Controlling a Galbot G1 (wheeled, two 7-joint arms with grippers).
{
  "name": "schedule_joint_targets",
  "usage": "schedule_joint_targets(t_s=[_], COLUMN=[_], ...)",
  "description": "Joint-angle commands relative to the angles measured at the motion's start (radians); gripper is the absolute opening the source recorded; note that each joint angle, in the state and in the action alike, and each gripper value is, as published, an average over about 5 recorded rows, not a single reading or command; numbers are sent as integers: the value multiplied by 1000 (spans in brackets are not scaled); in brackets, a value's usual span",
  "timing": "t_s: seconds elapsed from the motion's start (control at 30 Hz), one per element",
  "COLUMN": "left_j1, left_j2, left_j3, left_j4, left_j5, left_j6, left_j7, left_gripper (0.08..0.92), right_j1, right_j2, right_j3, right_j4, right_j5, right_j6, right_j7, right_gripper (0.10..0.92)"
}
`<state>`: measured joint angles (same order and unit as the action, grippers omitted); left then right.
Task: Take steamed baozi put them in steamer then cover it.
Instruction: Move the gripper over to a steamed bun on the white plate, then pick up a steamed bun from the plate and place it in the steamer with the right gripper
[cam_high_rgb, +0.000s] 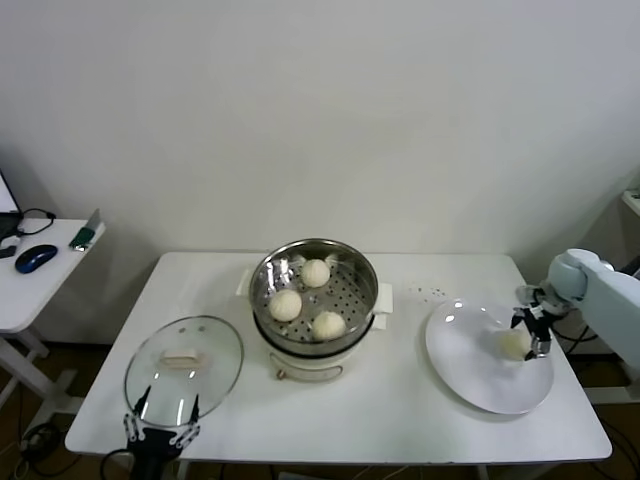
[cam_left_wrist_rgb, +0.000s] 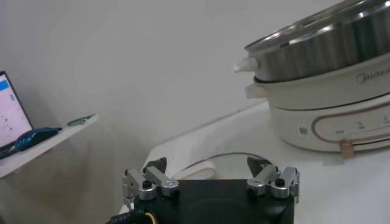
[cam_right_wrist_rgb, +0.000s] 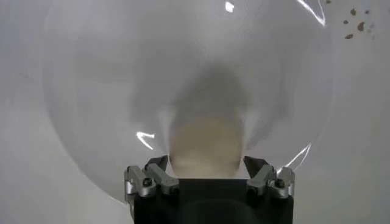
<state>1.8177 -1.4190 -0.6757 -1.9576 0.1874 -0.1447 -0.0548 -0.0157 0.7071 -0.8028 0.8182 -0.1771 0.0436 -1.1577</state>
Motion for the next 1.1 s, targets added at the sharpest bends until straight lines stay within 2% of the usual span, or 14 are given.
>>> schedule_joint_targets(t_s=[0.03, 0.17, 0.33, 0.5, 0.7, 0.87, 1.1], left_j1=[3, 2, -2, -6, -15, -22, -56], left_j2=[2, 2, 1, 1, -2, -1, 10], left_j3=[-1, 0, 10, 27, 52, 71, 120], left_j4=[5, 4, 1, -3, -10, -11, 11], left_j5=[-2, -3, 0, 3, 7, 1, 6], left_j6=[-2, 0, 3, 2, 0, -4, -9], left_j7=[-3, -3, -3, -2, -2, 10, 15], left_gripper=[823, 823, 823, 823, 823, 823, 823], right_j1=[-10, 2, 60, 274, 612, 771, 871], right_j2=[21, 12, 4, 22, 124, 238, 369], right_j3=[12, 0, -54, -244, -606, -751, -845], right_j4=[-23, -22, -12, 11, 54, 90, 219], right_j5=[-18, 12, 128, 354, 736, 916, 1146], right_j6=[6, -4, -43, -117, -229, -269, -345], right_j7=[-18, -25, -22, -3, 28, 59, 142], right_gripper=[779, 722, 705, 704, 704, 704, 704])
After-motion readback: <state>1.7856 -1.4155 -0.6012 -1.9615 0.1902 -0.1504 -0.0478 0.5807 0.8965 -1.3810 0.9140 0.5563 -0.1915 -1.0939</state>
